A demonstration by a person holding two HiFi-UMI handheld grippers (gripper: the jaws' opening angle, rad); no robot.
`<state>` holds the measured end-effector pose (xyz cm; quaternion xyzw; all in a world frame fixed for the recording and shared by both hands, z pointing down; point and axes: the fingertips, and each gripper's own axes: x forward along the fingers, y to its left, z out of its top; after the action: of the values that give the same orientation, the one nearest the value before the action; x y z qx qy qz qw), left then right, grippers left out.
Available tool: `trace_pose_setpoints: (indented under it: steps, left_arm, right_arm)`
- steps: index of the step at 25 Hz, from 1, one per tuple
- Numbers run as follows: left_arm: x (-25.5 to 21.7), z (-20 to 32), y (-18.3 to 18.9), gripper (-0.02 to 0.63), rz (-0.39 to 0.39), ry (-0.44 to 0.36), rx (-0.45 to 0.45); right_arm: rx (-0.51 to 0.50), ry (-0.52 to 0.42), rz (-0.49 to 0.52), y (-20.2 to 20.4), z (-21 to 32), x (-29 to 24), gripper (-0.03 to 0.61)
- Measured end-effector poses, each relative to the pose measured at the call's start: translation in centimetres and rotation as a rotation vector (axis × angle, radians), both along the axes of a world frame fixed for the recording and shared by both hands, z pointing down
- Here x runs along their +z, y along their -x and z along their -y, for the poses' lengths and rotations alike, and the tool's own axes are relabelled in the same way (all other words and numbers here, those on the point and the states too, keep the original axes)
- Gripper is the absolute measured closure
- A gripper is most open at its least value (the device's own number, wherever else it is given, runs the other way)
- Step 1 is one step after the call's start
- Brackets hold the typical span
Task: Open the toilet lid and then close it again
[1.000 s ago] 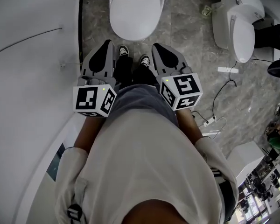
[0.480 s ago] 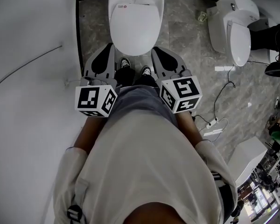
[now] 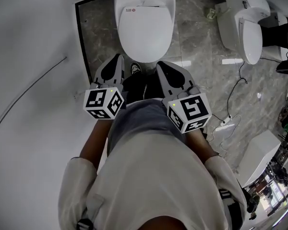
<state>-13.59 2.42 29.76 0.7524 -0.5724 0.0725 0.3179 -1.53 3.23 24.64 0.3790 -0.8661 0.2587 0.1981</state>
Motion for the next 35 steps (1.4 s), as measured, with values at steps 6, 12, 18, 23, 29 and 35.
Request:
trace_pose_setpoints:
  steps: [6,12,18,23,29,35]
  left_arm:
    - [7.0,-0.2,0.8,0.612,-0.155,0.172,-0.055]
    - [13.8,-1.3,1.3,0.612,-0.138,0.262,-0.083]
    - [19.3,-2.2,0.6,0.612,-0.139,0.317,-0.109]
    - [24.5,-2.9,0.9,0.612,-0.145,0.373,-0.161]
    - [30.3,-3.4,1.3,0.612,-0.142,0.427,-0.179]
    - [35.8,-4.7,1.3,0.612,-0.206,0.484,-0.195]
  right_arm:
    - [-0.030,0.063,-0.017,1.3,-0.3,2.1,0.568]
    - [-0.082,0.104,-0.055,2.2,-0.9,4.9,0.568]
    - [-0.105,0.173,-0.045,1.6,-2.2,7.9,0.568]
    - [-0.123,0.217,-0.058,1.2,-2.7,10.3,0.568]
    - [-0.115,0.270,-0.038,1.0,-3.3,13.1,0.568]
    - [-0.115,0.318,-0.039,0.8,-5.1,15.4,0.568]
